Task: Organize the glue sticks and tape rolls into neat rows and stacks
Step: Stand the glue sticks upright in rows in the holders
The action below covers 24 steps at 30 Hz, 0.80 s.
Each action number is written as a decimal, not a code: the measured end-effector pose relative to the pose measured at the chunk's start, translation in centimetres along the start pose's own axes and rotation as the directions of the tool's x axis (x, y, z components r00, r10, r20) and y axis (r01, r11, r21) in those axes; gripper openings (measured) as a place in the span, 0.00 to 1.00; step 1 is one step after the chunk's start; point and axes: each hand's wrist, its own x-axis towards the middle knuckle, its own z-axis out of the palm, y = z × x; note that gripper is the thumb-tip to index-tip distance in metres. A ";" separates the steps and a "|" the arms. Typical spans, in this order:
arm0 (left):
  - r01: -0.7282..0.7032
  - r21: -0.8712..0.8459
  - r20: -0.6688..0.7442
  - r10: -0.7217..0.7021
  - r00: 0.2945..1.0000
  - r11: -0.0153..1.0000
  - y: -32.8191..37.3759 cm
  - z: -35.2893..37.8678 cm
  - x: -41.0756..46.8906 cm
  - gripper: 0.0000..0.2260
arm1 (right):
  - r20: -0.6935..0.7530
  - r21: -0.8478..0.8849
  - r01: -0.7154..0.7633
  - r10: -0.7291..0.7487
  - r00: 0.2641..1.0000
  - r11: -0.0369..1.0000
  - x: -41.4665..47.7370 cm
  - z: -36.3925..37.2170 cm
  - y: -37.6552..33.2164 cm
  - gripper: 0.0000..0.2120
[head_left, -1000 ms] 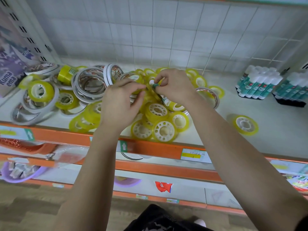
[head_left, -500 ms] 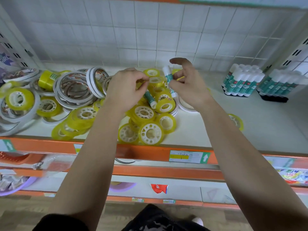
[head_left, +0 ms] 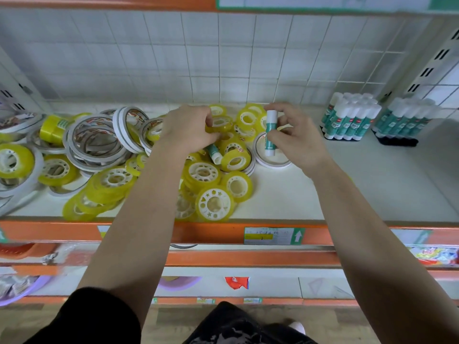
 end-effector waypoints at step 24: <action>-0.231 -0.599 -0.334 0.023 0.942 0.767 5.2 -2.8 -0.4 0.17 | -0.119 0.122 0.129 -0.114 0.986 0.984 -0.5 -3.7 0.7 0.11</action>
